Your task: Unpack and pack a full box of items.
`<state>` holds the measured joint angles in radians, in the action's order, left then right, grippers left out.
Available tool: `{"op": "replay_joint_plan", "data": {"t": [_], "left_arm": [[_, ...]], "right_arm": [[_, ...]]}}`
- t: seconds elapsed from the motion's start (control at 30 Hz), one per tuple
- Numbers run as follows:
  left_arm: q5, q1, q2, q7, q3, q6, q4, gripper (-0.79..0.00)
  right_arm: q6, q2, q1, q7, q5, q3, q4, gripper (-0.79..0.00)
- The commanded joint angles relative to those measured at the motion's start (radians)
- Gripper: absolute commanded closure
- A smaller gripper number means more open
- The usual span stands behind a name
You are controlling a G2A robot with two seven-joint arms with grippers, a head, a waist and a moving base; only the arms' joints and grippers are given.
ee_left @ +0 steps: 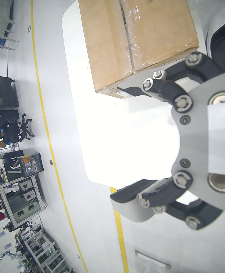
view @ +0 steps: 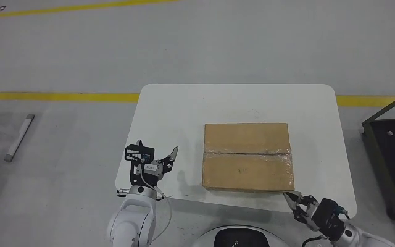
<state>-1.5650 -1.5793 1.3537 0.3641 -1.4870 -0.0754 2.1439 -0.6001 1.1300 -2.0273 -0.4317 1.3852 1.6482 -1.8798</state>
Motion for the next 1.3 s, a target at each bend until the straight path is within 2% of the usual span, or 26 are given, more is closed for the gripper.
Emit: {"op": "replay_joint_plan", "data": {"t": [0.0,0.13,0.2,0.3,0.43,0.63,0.93,1.27], "left_arm": [[0.0,0.0,0.0,0.0,0.0,0.0,0.0,-0.785],[0.0,0.0,0.0,0.0,0.0,0.0,0.0,-0.785],[0.0,0.0,0.0,0.0,0.0,0.0,0.0,-0.785],[0.0,0.0,0.0,0.0,0.0,0.0,0.0,-0.785],[0.0,0.0,0.0,0.0,0.0,0.0,0.0,-0.785],[0.0,0.0,0.0,0.0,0.0,0.0,0.0,-0.785],[0.0,0.0,0.0,0.0,0.0,0.0,0.0,-0.785],[0.0,0.0,0.0,0.0,0.0,0.0,0.0,-0.785]], "right_arm": [[0.037,0.002,-0.037,-0.052,-0.067,0.049,0.005,0.0],[0.153,0.01,-0.058,-0.027,-0.228,0.104,0.017,0.0],[0.177,0.013,-0.041,0.024,-0.308,0.108,0.026,0.0],[0.23,0.014,0.015,0.135,-0.328,0.094,0.028,0.0],[0.247,0.016,0.1,0.247,-0.271,0.02,0.03,0.0],[0.265,0.024,0.186,0.323,-0.226,-0.096,0.073,0.0],[0.253,0.033,0.25,0.349,-0.21,-0.193,0.099,0.0],[0.226,0.037,0.312,0.38,-0.196,-0.249,0.106,0.0]]}}
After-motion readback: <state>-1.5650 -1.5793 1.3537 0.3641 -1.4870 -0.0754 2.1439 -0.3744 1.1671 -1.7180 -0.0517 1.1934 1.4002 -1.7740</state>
